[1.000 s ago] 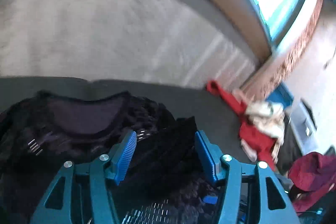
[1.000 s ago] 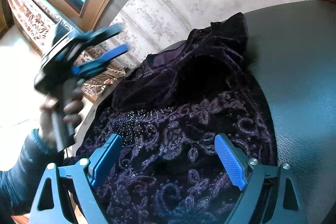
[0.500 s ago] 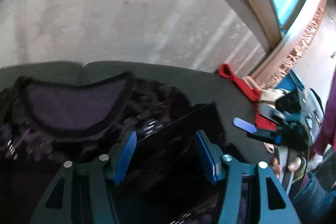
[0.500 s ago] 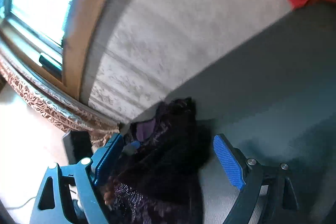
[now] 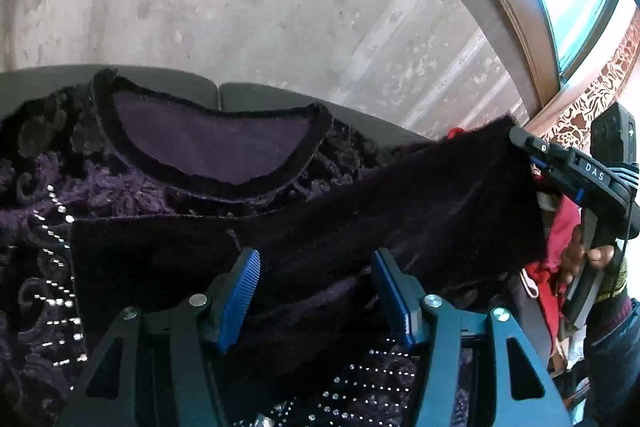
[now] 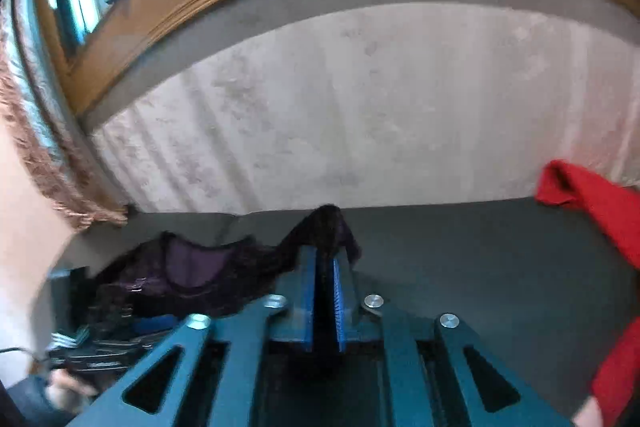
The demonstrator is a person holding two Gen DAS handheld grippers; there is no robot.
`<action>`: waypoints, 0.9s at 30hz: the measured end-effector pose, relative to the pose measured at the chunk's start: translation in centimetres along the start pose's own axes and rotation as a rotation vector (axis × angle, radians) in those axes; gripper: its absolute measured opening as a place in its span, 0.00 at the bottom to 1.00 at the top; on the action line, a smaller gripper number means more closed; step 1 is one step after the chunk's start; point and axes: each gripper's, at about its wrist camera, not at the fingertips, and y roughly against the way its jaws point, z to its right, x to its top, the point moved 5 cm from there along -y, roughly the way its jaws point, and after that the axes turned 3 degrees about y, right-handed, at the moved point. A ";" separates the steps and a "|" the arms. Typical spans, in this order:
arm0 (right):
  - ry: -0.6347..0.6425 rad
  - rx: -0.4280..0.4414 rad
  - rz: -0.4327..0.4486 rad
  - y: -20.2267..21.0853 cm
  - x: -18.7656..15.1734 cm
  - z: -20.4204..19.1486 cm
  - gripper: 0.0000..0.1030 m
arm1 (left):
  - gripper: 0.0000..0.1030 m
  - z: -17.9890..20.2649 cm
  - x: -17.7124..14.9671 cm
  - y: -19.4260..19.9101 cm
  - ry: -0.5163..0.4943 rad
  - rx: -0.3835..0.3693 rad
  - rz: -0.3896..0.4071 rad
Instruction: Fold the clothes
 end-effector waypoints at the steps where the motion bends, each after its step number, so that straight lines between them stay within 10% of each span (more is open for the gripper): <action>1: -0.011 -0.032 -0.002 0.3 -0.2 0.4 0.45 | 0.57 -0.1 -0.1 0.1 0.004 -0.002 0.005; 5: -0.082 -0.088 -0.002 2.4 -1.9 2.4 0.57 | 0.57 -2.3 0.6 4.3 0.084 0.013 0.096; 11: -0.084 0.119 -0.071 4.5 -7.9 -1.1 0.59 | 0.58 -8.9 0.1 9.6 0.248 0.075 0.153; 18: 0.045 0.248 -0.185 1.9 -15.7 -9.9 0.64 | 0.61 -9.5 -0.9 8.1 0.276 0.029 0.066; 27: 0.002 0.274 -0.169 0.5 -17.8 -9.6 0.76 | 0.52 -7.4 -1.4 4.9 0.179 0.086 -0.009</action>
